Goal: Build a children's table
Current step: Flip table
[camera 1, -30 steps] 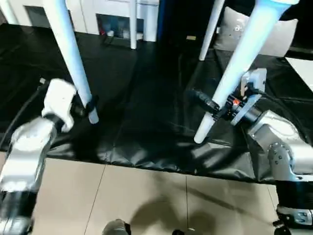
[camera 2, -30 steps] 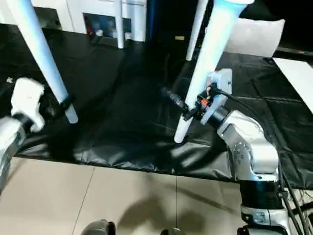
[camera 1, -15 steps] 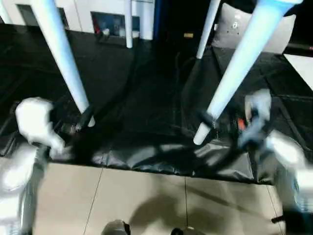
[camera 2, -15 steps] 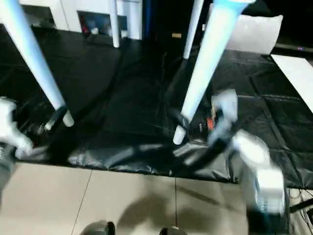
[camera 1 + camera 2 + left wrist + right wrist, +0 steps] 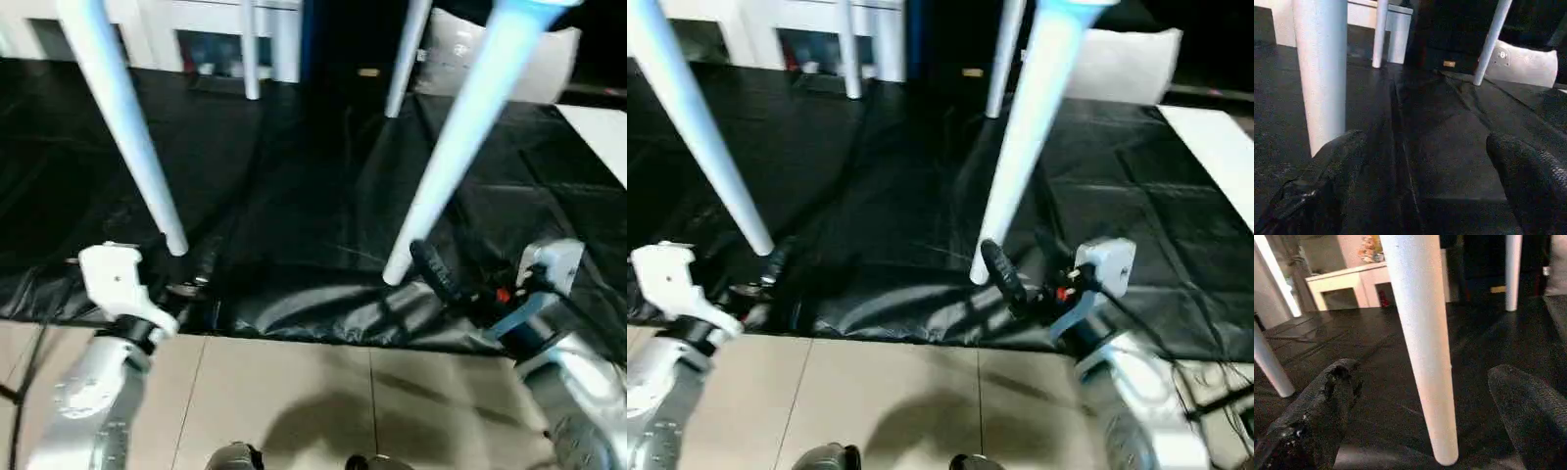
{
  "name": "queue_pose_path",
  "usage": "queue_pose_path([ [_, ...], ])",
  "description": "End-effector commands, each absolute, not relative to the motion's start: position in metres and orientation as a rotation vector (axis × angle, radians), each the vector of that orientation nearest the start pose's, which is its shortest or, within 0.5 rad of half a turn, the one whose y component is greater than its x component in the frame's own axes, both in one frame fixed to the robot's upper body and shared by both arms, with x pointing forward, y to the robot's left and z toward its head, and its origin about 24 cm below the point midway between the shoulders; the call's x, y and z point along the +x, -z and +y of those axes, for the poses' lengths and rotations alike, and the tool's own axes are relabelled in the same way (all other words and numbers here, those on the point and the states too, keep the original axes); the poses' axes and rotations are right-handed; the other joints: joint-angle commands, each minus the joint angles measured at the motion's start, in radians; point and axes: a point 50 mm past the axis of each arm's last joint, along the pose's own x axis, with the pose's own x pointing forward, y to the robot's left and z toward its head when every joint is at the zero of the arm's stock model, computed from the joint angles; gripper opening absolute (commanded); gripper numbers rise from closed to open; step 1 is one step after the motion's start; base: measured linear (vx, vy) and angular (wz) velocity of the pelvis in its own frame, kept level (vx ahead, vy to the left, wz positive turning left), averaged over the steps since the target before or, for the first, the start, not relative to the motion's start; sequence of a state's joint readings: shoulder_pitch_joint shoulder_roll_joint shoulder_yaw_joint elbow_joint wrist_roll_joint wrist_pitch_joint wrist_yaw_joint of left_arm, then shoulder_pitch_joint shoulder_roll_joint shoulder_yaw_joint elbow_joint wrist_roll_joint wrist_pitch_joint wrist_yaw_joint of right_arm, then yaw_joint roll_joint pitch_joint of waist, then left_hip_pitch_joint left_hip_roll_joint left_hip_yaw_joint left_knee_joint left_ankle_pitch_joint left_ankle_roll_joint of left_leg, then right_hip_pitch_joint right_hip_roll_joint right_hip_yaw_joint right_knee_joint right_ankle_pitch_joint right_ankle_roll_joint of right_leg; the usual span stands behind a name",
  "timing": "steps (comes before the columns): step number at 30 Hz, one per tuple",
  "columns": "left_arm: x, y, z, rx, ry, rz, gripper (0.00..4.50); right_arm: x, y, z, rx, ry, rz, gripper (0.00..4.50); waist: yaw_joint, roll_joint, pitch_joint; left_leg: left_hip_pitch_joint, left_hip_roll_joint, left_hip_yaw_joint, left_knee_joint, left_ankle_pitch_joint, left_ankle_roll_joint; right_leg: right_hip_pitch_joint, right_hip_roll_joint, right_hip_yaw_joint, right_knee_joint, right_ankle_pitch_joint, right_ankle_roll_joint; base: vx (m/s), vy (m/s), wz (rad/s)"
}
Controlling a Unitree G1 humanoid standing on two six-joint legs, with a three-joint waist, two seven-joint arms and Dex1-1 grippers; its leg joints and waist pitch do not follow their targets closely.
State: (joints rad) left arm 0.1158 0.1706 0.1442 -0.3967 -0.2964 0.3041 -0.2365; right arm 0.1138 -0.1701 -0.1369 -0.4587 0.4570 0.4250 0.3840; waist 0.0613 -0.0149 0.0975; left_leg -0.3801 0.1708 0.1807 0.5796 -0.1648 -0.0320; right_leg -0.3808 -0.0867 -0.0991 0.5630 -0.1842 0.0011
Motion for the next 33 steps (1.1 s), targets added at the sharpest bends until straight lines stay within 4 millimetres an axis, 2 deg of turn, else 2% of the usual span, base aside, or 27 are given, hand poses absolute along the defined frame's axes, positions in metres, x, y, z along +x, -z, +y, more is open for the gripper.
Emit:
queue_pose_path([
  [1,0.226,-0.092,0.187,-0.08,0.181,-0.019,4.47,0.223,-0.096,-0.172,0.231,-0.383,0.009,4.5,-0.002,0.017,-0.046,0.025,0.064,-0.057,-0.099,-0.581,-0.085,0.003,-0.069,0.049,-0.104,-0.542,-0.029,0.0,0.0,0.0],
  [3,0.227,-0.092,0.186,-0.065,0.184,-0.014,4.47,0.226,-0.097,-0.171,0.229,-0.377,0.012,4.5,-0.004,0.017,-0.066,-0.007,0.06,-0.039,-0.093,-0.344,-0.039,-0.003,-0.05,0.05,-0.08,-0.246,-0.107,0.0,0.0,0.0],
  [4,0.228,-0.092,0.185,-0.057,0.186,-0.011,4.47,0.227,-0.097,-0.171,0.23,-0.374,0.014,4.5,-0.004,0.017,-0.069,-0.01,0.055,-0.032,-0.09,-0.307,-0.021,-0.006,-0.046,0.047,-0.075,-0.205,-0.124,0.0,0.0,0.0],
  [5,0.228,-0.092,0.185,-0.051,0.187,-0.008,4.47,0.228,-0.097,-0.171,0.23,-0.372,0.016,4.5,-0.005,0.018,-0.075,-0.013,0.05,-0.025,-0.082,-0.306,0.007,-0.017,-0.043,0.041,-0.076,-0.231,-0.142,0.0,0.0,0.0],
  [6,0.23,-0.092,0.184,-0.049,0.185,-0.01,4.47,0.229,-0.097,-0.171,0.229,-0.373,0.017,4.5,-0.007,0.016,-0.075,-0.017,0.045,-0.023,-0.075,-0.325,0.017,-0.022,-0.046,0.038,-0.082,-0.279,-0.14,0.0,0.0,0.0],
  [7,0.23,-0.092,0.183,-0.047,0.187,-0.012,4.47,0.23,-0.097,-0.172,0.225,-0.374,0.017,4.5,-0.006,0.015,-0.075,-0.009,0.04,-0.024,-0.06,-0.402,0.016,-0.025,-0.059,0.032,-0.097,-0.44,-0.105,0.0,0.0,0.0],
  [8,0.231,-0.091,0.182,-0.046,0.189,-0.011,4.47,0.231,-0.097,-0.172,0.219,-0.377,0.018,4.5,-0.003,0.02,-0.066,0.018,0.037,-0.031,-0.046,-0.506,-0.004,-0.038,-0.07,0.022,-0.121,-0.637,-0.041,0.0,0.0,0.0],
  [9,0.231,-0.091,0.181,-0.046,0.19,-0.01,4.47,0.231,-0.097,-0.172,0.216,-0.378,0.019,4.5,-0.013,0.021,-0.054,0.048,0.036,-0.041,-0.034,-0.622,-0.036,-0.048,-0.064,-0.006,-0.153,-0.797,0.036,0.0,0.0,0.0],
  [10,0.231,-0.089,0.18,-0.047,0.198,-0.005,4.47,0.232,-0.096,-0.172,0.206,-0.379,0.021,4.5,-0.017,0.046,-0.044,0.054,0.041,-0.051,-0.043,-0.684,-0.052,-0.046,-0.053,-0.024,-0.16,-0.808,0.059,0.0,0.0,0.0],
  [11,0.231,-0.088,0.179,-0.047,0.204,-0.002,4.47,0.232,-0.096,-0.172,0.201,-0.378,0.021,4.5,-0.031,0.045,-0.035,0.013,0.078,-0.068,-0.11,-0.825,-0.07,0.014,-0.019,-0.048,-0.107,-0.684,0.067,0.0,0.0,0.0],
  [12,0.231,-0.087,0.177,-0.046,0.211,0.004,4.47,0.232,-0.096,-0.172,0.196,-0.38,0.024,4.5,0.004,0.08,-0.038,-0.041,0.115,-0.073,-0.182,-0.921,-0.085,0.082,-0.013,-0.01,0.076,-0.483,0.018,-0.073,0.015,0.04],
  [13,0.232,-0.086,0.176,-0.045,0.215,0.008,4.47,0.232,-0.096,-0.172,0.194,-0.382,0.026,4.5,0.06,0.074,-0.034,-0.082,0.094,0.008,-0.222,-0.994,-0.104,0.071,0.02,-0.019,0.16,-0.238,-0.036,-0.073,0.015,0.04],
  [14,0.232,-0.086,0.175,-0.045,0.22,0.01,4.47,0.232,-0.096,-0.172,0.187,-0.383,0.027,4.5,0.031,0.016,-0.056,0.005,0.07,0.001,-0.145,-0.798,-0.07,0.02,-0.028,0.083,0.101,-0.451,0.007,-0.014,-0.069,0.11],
  [15,0.232,-0.085,0.174,-0.045,0.223,0.01,4.47,0.232,-0.096,-0.172,0.182,-0.384,0.028,4.5,0.033,-0.011,-0.037,0.069,-0.001,-0.031,0.097,-0.419,-0.04,-0.09,-0.165,0.126,-0.127,-1.02,0.044,0.058,-0.083,-0.08],
  [16,0.232,-0.085,0.174,-0.045,0.223,0.01,4.47,0.232,-0.096,-0.172,0.182,-0.384,0.028,4.5,0.035,-0.006,-0.04,0.018,-0.014,-0.073,0.104,-0.189,-0.007,-0.043,-0.175,0.165,-0.122,-1.051,0.024,0.058,-0.083,-0.08],
  [17,0.232,-0.085,0.174,-0.045,0.223,0.01,4.47,0.232,-0.096,-0.172,0.182,-0.384,0.028,4.5,0.043,0.009,-0.038,-0.018,0.0,-0.097,0.08,-0.085,-0.021,0.002,-0.166,0.138,-0.101,-1.0,0.006,0.041,-0.009,-0.22],
  [18,0.232,-0.085,0.173,-0.044,0.226,0.011,4.47,0.232,-0.096,-0.173,0.182,-0.382,0.03,4.5,0.046,0.033,-0.044,0.007,0.025,-0.103,-0.005,-0.266,-0.069,0.002,-0.098,0.087,-0.065,-0.808,-0.036,0.0,0.0,0.0],
  [19,0.231,-0.085,0.172,-0.043,0.227,0.012,4.47,0.232,-0.096,-0.175,0.18,-0.379,0.034,4.5,0.03,0.022,-0.027,0.005,0.036,-0.1,-0.033,-0.418,-0.091,-0.018,-0.052,0.072,-0.045,-0.741,-0.04,0.0,0.0,0.0],
  [20,0.229,-0.085,0.171,-0.049,0.218,0.014,4.47,0.233,-0.093,-0.177,0.173,-0.374,0.051,4.5,0.014,0.029,-0.036,0.009,0.048,-0.113,-0.062,-0.598,-0.12,-0.005,-0.039,0.076,-0.022,-0.587,-0.053,-0.056,0.037,0.07],
  [21,0.228,-0.084,0.171,-0.051,0.214,0.015,4.47,0.234,-0.092,-0.177,0.17,-0.373,0.056,4.5,0.01,0.037,-0.04,0.011,0.044,-0.11,-0.074,-0.642,-0.109,0.006,-0.048,0.082,-0.026,-0.515,-0.07,0.0,0.0,0.0],
  [22,0.228,-0.084,0.171,-0.051,0.213,0.016,4.47,0.234,-0.092,-0.177,0.168,-0.375,0.059,4.5,0.006,0.035,-0.04,0.007,0.044,-0.108,-0.077,-0.614,-0.101,0.011,-0.054,0.086,-0.029,-0.477,-0.078,0.0,0.0,0.0],
  [23,0.227,-0.084,0.171,-0.05,0.212,0.015,4.47,0.233,-0.092,-0.178,0.167,-0.376,0.06,4.5,0.003,0.035,-0.048,-0.01,0.041,-0.104,-0.085,-0.498,-0.079,0.032,-0.056,0.084,-0.025,-0.358,-0.089,0.0,0.0,0.0],
  [24,0.226,-0.084,0.17,-0.055,0.209,0.018,4.47,0.234,-0.092,-0.178,0.169,-0.377,0.067,4.5,-0.002,0.034,-0.048,-0.012,0.045,-0.1,-0.088,-0.425,-0.06,0.033,-0.055,0.082,-0.03,-0.281,-0.096,0.0,0.0,0.0],
  [25,0.223,-0.082,0.169,-0.061,0.204,0.028,4.47,0.234,-0.092,-0.179,0.164,-0.383,0.083,4.5,-0.006,0.033,-0.041,-0.01,0.045,-0.097,-0.09,-0.428,-0.053,0.027,-0.054,0.081,-0.034,-0.288,-0.097,0.0,0.0,0.0],
  [27,0.22,-0.081,0.169,-0.062,0.206,0.034,4.47,0.234,-0.092,-0.179,0.151,-0.387,0.089,4.5,-0.015,0.026,-0.029,-0.01,0.041,-0.091,-0.09,-0.491,-0.06,0.019,-0.063,0.086,-0.05,-0.43,-0.084,0.0,0.0,0.0],
  [29,0.219,-0.082,0.169,-0.068,0.208,0.034,4.47,0.233,-0.092,-0.18,0.166,-0.379,0.095,4.5,-0.017,0.022,-0.026,-0.008,0.04,-0.089,-0.086,-0.492,-0.057,0.01,-0.069,0.092,-0.059,-0.494,-0.067,0.0,0.0,0.0],
  [33,0.218,-0.084,0.173,-0.066,0.199,0.033,4.47,0.232,-0.09,-0.178,0.174,-0.377,0.099,4.5,-0.014,0.017,-0.02,-0.01,0.041,-0.083,-0.084,-0.426,-0.036,0.007,-0.069,0.096,-0.061,-0.476,-0.067,0.0,0.0,0.0],
])
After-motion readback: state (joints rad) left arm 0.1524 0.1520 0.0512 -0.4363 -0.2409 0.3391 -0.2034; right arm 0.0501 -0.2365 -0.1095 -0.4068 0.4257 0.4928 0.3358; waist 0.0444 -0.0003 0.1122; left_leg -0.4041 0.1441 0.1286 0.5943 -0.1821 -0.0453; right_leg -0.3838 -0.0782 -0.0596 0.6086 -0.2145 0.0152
